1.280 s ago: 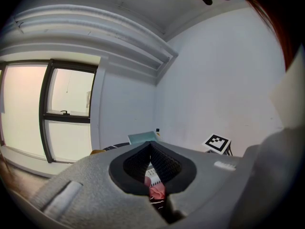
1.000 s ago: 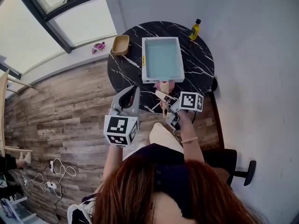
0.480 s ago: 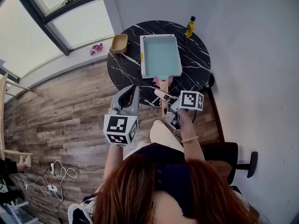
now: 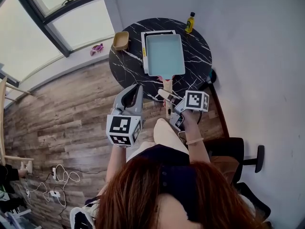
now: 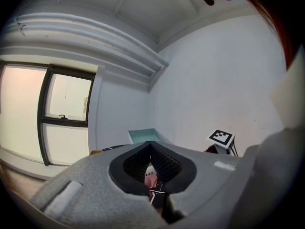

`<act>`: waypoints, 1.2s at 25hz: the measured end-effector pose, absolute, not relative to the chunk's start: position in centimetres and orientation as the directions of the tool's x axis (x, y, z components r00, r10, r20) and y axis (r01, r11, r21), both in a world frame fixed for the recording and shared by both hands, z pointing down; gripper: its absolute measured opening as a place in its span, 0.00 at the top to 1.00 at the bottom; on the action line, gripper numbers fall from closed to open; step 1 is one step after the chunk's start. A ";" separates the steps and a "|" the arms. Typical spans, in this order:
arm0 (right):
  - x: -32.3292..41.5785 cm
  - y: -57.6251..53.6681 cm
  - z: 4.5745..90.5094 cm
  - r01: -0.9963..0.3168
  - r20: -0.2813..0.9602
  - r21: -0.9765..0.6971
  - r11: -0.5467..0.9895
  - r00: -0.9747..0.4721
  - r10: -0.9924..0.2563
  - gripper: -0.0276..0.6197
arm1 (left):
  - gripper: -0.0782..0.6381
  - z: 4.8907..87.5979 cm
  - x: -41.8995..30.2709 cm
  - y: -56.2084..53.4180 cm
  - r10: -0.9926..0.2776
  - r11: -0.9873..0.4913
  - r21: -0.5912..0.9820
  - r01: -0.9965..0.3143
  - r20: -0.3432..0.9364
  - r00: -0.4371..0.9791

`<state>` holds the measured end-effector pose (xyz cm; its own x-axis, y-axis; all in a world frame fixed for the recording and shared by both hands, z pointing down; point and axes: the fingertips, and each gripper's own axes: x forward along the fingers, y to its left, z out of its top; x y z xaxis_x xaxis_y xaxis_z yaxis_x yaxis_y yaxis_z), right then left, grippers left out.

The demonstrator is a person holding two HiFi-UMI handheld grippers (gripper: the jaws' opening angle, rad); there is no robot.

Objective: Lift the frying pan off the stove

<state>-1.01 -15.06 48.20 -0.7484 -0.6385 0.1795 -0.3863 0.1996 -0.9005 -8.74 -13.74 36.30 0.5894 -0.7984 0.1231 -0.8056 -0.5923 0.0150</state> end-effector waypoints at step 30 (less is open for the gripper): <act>-3.7 -5.3 45.8 -0.389 0.152 -0.892 0.229 -0.736 -0.660 0.82 | 0.87 36.3 -11.4 -5.2 -0.778 -0.622 0.016 -0.783 0.098 0.620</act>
